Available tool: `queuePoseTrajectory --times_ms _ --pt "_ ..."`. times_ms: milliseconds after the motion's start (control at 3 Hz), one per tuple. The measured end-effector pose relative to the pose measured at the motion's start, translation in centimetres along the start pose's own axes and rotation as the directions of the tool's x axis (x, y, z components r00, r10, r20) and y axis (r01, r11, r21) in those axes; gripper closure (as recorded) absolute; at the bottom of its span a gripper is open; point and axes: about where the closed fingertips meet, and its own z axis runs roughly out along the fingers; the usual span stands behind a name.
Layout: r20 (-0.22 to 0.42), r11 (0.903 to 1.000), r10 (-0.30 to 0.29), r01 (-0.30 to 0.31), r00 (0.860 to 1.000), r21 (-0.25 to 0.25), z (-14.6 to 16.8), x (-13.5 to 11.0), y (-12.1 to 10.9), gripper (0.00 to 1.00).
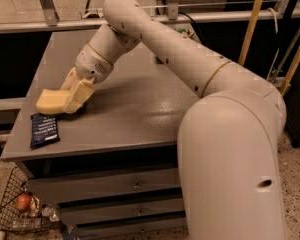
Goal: Move sponge near rxbar blueberry
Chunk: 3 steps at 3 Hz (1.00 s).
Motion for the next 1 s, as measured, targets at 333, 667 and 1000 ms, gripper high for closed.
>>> queuePoseTrajectory --times_ms 333,667,1000 --pt "0.001 1.0000 -0.001 0.001 1.000 -0.002 0.28 -0.07 -0.09 0.36" --pt "0.003 1.0000 -0.002 0.002 1.000 -0.002 0.62 -0.17 -0.20 0.05" --pt "0.004 1.0000 -0.003 0.003 1.000 0.001 0.71 -0.22 -0.23 0.00"
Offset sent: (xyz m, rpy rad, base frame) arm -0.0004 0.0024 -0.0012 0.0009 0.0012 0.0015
